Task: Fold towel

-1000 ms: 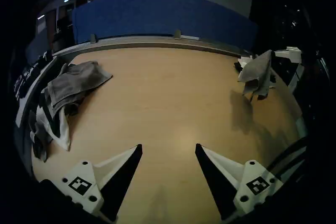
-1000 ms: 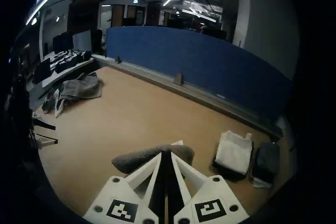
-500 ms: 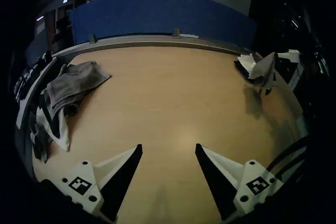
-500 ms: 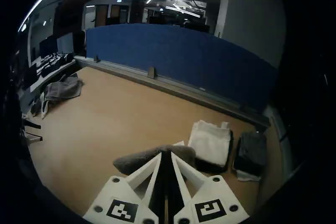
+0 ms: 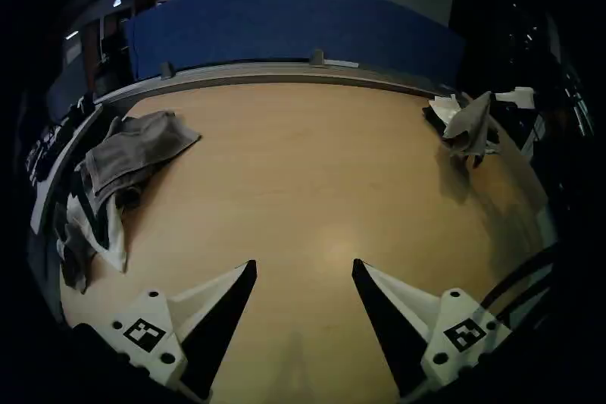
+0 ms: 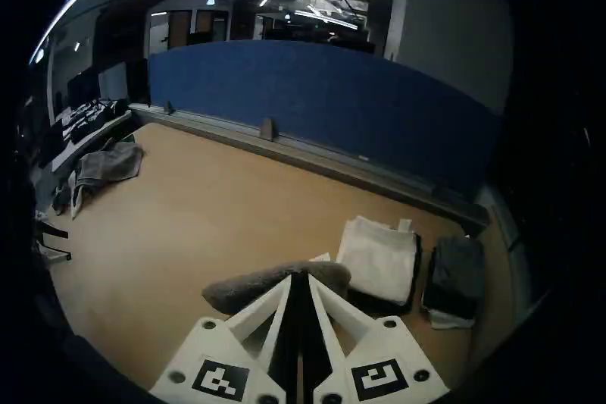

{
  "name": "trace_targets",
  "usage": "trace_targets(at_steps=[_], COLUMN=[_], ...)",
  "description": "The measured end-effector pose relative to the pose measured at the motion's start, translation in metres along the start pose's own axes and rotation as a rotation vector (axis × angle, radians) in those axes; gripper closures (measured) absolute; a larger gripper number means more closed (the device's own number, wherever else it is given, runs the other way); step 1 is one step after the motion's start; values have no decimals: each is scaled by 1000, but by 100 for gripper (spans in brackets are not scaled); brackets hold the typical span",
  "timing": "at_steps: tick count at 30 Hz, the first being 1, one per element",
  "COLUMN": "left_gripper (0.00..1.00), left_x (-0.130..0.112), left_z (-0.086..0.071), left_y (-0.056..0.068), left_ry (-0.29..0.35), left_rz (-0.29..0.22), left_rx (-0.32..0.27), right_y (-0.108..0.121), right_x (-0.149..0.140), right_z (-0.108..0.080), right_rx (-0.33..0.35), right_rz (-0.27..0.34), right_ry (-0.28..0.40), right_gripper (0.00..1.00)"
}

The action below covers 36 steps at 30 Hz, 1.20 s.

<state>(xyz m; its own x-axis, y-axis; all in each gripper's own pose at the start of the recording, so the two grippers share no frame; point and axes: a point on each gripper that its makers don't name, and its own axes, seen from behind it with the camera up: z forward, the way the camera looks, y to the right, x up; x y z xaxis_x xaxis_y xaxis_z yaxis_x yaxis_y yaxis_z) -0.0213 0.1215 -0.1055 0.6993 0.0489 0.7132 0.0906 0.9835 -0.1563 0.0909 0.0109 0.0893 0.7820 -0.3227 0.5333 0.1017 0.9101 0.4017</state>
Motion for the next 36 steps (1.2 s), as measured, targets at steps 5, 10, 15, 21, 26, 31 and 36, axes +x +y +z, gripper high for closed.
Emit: trace_targets(at_steps=[5,10,15,21,26,31,36], left_gripper=[6,6,6,6,6,6,6], left_x=[1,-1,-3,-4,-3,-3,-3], left_z=[-1,-1,-3,-3,-4,-4,-4], left_y=[-1,0,0,0,-2,-3,-4], left_ry=[2,2,1,2,3,4,4], left_rz=[-4,-6,-7,-9,-10,-9,-6], left_rx=[5,8,13,17,21,22,22], right_y=[-1,0,1,1,-1,-2,-1], right_x=[1,2,5,7,1,-18,-47], right_z=[6,12,16,21,26,24,15], right_rx=[5,6,6,7,8,5,-5], right_rz=[9,10,9,10,17,43,91], right_ry=[1,1,4,8,5,-13,-33], right_gripper=[100,100,100,100,100,100,100])
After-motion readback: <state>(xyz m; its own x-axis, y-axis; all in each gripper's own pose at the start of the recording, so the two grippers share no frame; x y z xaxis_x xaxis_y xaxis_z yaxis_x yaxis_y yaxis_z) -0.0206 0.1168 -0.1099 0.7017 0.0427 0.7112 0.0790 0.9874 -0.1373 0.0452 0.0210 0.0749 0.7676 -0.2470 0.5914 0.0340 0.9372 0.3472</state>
